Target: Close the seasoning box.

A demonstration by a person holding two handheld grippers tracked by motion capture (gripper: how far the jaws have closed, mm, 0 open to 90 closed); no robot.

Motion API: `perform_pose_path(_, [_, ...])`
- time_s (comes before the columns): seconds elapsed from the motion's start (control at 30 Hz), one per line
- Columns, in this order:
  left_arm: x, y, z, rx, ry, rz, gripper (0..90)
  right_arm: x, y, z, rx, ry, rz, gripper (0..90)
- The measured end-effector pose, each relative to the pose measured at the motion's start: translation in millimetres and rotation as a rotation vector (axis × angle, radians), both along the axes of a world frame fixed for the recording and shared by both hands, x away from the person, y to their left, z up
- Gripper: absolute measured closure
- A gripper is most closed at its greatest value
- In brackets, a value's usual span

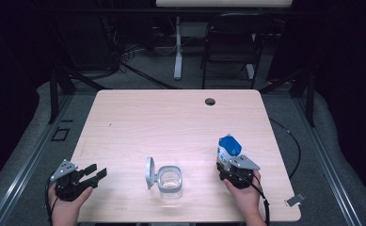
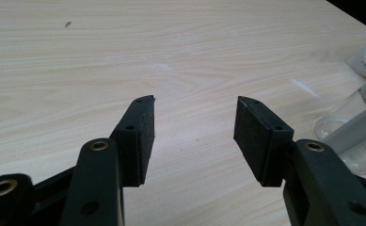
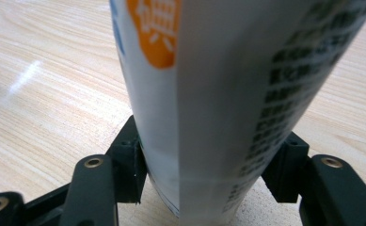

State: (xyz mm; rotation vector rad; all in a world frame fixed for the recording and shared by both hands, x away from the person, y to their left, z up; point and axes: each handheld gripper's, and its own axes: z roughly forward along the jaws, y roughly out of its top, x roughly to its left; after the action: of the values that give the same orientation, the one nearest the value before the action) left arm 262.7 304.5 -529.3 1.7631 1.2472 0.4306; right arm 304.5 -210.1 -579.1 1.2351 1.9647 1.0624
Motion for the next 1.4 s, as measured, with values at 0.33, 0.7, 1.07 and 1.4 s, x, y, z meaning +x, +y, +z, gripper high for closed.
perform_pose_path(0.33, [0.8,0.9,-1.2,-0.005,0.0,0.003,48.8,0.2,-1.5,5.1,-0.003,0.031,0.039,42.4])
perform_pose_path(0.7, [0.3,1.4,-0.1,-0.006,-0.006,0.003,48.8,-7.6,9.5,22.4,-0.004,-0.024,0.089,42.5])
perform_pose_path(1.07, [0.3,1.3,1.0,0.002,-0.006,-0.002,48.7,-13.9,16.9,29.3,-0.041,-0.045,0.137,42.5])
perform_pose_path(1.4, [-0.2,0.7,1.2,0.002,-0.005,-0.002,48.6,-23.0,22.3,40.9,-0.081,-0.085,0.179,42.5])
